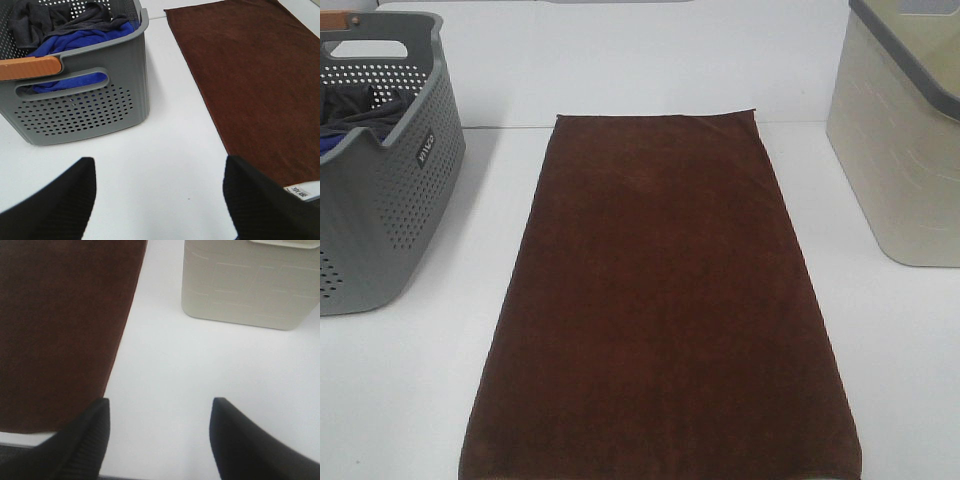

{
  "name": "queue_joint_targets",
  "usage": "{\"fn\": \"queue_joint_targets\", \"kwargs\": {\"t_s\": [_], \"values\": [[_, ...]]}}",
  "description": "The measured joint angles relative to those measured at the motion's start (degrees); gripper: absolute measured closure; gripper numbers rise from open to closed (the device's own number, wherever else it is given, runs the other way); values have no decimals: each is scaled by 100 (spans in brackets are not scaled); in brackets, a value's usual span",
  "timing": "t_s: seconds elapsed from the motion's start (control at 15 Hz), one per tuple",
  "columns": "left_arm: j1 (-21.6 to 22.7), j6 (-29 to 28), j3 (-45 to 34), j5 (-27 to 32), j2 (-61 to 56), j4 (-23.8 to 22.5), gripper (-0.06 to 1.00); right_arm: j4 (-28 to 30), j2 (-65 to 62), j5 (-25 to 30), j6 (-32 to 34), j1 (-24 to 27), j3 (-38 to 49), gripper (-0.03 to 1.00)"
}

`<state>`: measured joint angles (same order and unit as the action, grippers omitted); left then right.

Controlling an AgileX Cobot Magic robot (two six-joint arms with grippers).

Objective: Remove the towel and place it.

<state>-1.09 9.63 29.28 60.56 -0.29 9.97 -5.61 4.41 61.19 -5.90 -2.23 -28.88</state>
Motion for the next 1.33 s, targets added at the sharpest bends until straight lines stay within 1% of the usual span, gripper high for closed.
{"fn": "queue_joint_targets", "kwargs": {"t_s": [0.33,0.6,1.33], "values": [[0,6,0,0,0,0,26,-6,-458,0,0,0,0,40],[0,6,0,0,0,0,26,-23,-458,0,0,206,0,40],[0,6,0,0,0,0,26,-40,-458,0,0,201,0,40]]}}
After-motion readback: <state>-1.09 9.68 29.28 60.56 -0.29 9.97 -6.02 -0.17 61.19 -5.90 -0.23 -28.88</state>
